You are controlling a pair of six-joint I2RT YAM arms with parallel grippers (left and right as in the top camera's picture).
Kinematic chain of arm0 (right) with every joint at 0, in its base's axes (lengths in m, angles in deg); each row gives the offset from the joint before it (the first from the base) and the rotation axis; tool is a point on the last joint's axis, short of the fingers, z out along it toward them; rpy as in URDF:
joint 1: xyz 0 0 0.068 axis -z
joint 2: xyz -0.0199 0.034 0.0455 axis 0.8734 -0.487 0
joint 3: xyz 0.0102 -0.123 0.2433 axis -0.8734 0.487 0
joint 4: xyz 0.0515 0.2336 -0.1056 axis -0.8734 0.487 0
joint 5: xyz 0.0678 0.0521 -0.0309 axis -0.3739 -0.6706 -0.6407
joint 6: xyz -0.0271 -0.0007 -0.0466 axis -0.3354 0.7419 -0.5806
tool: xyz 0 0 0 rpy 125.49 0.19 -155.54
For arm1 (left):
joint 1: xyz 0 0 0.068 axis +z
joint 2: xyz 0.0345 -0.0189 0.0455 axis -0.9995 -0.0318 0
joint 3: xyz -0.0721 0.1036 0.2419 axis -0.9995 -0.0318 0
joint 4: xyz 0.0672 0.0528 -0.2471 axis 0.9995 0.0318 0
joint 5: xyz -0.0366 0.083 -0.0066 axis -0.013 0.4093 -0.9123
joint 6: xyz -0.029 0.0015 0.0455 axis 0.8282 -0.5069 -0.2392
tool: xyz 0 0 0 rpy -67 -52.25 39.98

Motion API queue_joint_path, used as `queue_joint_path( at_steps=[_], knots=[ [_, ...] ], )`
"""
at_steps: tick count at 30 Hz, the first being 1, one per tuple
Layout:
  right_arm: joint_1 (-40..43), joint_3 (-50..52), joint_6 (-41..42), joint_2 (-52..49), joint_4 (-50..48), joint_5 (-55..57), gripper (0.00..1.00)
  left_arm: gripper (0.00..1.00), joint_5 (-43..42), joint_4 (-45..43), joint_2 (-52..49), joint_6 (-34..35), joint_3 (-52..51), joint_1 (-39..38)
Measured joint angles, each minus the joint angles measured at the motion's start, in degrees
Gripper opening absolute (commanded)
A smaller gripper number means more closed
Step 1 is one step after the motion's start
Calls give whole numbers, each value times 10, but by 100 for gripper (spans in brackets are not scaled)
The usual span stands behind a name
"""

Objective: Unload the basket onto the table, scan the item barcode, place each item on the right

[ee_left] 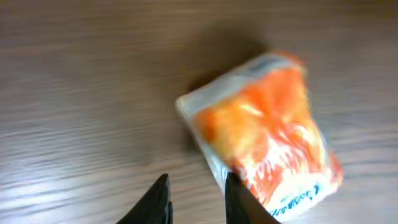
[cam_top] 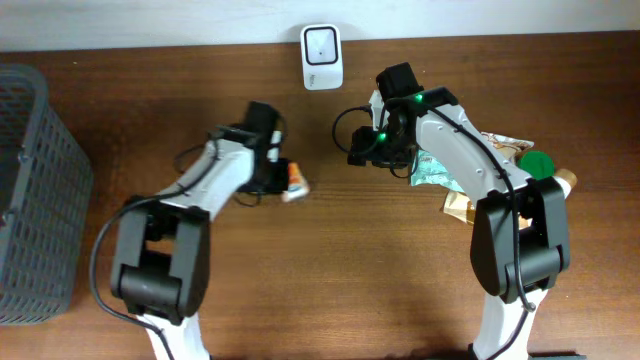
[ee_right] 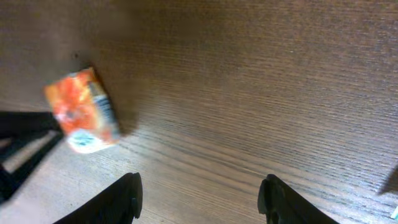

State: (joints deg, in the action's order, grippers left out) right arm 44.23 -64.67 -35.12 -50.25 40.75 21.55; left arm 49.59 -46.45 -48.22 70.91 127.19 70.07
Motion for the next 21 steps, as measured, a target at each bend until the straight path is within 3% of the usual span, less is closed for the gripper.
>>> queue_joint_path(
  at_steps=[3, 7, 13, 18, 21],
  knots=[
    [0, 0, 0, 0, 2, 0, 59, 17, -5, -4, 0, 8, 1, -21],
    [0, 0, 0, 0, 2, 0, 60, 20, 25, -9, 0, -14, 58, 22],
    [0, 0, 2, 0, 4, 2, 64, 16, -47, -145, -6, -223, 81, 27],
    [0, 0, 2, 0, 7, 2, 64, 21, -130, -148, -71, -315, 84, 19],
    [0, 0, 2, 0, 7, 2, 64, 14, -145, -132, -74, -353, 84, 19]
  ],
)
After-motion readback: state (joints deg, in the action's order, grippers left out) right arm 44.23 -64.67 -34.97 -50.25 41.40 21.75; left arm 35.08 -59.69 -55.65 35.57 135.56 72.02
